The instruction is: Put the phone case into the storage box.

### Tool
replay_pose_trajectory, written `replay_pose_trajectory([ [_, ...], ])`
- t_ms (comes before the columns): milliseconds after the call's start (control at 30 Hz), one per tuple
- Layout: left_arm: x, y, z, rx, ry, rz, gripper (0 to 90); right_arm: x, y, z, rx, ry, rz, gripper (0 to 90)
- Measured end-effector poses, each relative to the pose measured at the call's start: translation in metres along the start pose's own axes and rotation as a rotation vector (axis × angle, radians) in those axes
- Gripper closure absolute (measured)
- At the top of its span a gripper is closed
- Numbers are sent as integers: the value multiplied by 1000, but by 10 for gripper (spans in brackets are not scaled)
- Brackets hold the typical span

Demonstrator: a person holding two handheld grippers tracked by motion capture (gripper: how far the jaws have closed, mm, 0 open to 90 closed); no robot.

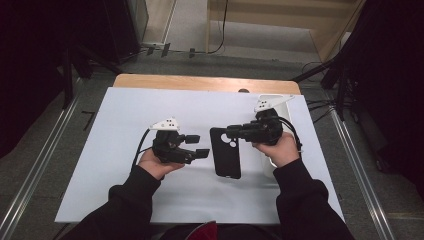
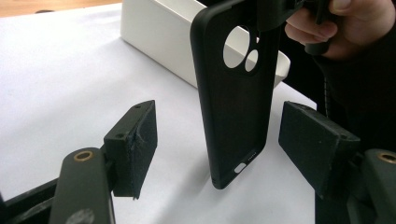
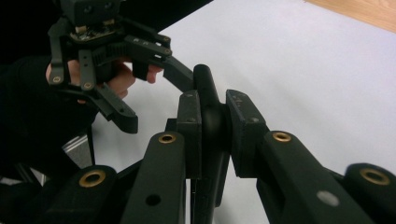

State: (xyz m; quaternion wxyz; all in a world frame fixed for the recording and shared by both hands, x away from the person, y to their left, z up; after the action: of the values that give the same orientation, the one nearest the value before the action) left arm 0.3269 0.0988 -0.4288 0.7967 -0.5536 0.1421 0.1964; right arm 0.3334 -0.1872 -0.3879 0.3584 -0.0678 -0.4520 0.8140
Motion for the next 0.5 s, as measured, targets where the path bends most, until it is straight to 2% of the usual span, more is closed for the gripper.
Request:
replay_pose_trajectory([
  [100,1,-1,2,13,9,12,281,1,0,-1,11,-17,19,750],
  [200,1,-4,4,-8,40,48,281,3,0,-3,31,-39,25,750],
  [300,1,-6,6,-14,63,52,281,5,-1,-4,46,-61,40,750],
  [500,2,-9,8,-3,72,46,280,10,-1,-7,68,-100,56,750],
])
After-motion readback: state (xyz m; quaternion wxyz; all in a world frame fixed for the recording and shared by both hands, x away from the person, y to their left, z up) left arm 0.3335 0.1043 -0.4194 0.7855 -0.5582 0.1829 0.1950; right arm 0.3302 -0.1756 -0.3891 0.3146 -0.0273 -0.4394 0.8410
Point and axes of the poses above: each handheld gripper's, and its own axes: z roughly backward along the jaws, y roughly out of its underside, x roughly to its left, the point moved 1 cm from there along -z, roughly forward along the jaws, and after that the axes turned 13 degrees about y, right-handed, at the moved point
